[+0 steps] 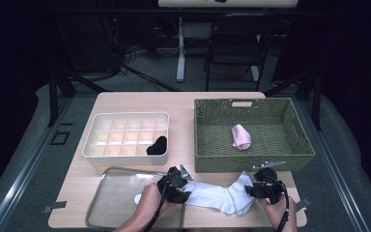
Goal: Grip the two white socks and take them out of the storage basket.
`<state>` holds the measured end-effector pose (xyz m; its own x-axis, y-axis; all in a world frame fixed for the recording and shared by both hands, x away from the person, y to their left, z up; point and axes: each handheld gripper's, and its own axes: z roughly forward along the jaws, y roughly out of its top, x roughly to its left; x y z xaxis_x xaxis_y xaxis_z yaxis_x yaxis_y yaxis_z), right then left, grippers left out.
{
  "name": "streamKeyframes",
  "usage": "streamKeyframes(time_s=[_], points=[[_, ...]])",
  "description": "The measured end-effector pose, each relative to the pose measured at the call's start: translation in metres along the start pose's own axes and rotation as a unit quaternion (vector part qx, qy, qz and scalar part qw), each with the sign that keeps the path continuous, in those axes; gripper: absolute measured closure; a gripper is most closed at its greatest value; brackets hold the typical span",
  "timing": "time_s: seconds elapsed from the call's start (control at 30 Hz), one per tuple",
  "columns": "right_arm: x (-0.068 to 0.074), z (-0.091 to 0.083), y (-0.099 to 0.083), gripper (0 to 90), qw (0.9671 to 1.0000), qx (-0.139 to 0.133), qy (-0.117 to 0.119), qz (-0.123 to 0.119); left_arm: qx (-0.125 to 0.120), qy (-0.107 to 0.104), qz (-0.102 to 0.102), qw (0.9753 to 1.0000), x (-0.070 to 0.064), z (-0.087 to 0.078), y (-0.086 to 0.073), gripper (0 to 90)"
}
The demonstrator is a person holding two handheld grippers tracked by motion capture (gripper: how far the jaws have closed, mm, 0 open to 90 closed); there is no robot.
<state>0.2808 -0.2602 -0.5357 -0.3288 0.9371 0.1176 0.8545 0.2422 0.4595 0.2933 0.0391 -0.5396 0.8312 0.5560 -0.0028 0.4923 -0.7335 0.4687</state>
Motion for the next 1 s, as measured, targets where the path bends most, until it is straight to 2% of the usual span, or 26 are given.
streamKeyframes(time_s=[0.03,0.27,0.37,0.5,0.7,0.87,0.9,0.97,1.0], points=[[0.0,0.0,0.0,67.5,1.0,0.0,-0.001,-0.001,-0.002,0.008,0.004,1.0,-0.003,0.002,0.0,60.6],[0.0,0.002,0.0,66.7,1.0,0.001,-0.002,-0.002,0.021,0.021,0.038,0.9988,-0.009,0.009,0.001,74.0],[-0.003,0.002,0.0,67.9,1.0,0.003,0.002,-0.001,0.019,0.031,0.054,0.9979,-0.014,0.009,0.002,82.7],[-0.006,0.0,0.0,69.6,1.0,0.0,-0.003,0.0,0.02,0.031,0.066,0.9972,-0.017,0.009,0.003,84.7],[-0.009,-0.002,0.0,71.4,0.9999,-0.002,-0.014,0.004,0.019,0.003,0.055,0.9983,-0.021,0.007,0.003,84.7],[-0.011,-0.002,0.0,68.7,0.9996,0.002,-0.027,0.0,0.019,-0.008,0.05,0.9985,-0.022,0.005,0.002,84.0],[-0.011,-0.002,0.001,65.3,0.9998,0.005,-0.022,0.001,0.017,-0.008,0.046,0.9988,-0.022,0.003,0.002,82.2],[-0.012,-0.004,0.002,58.3,0.9998,0.017,-0.006,0.004,0.013,-0.009,0.041,0.999,-0.02,0.0,0.004,71.3],[-0.013,-0.007,0.002,56.9,0.9999,0.011,-0.002,0.005,0.011,-0.007,0.035,0.9993,-0.02,-0.002,0.004,63.7]])
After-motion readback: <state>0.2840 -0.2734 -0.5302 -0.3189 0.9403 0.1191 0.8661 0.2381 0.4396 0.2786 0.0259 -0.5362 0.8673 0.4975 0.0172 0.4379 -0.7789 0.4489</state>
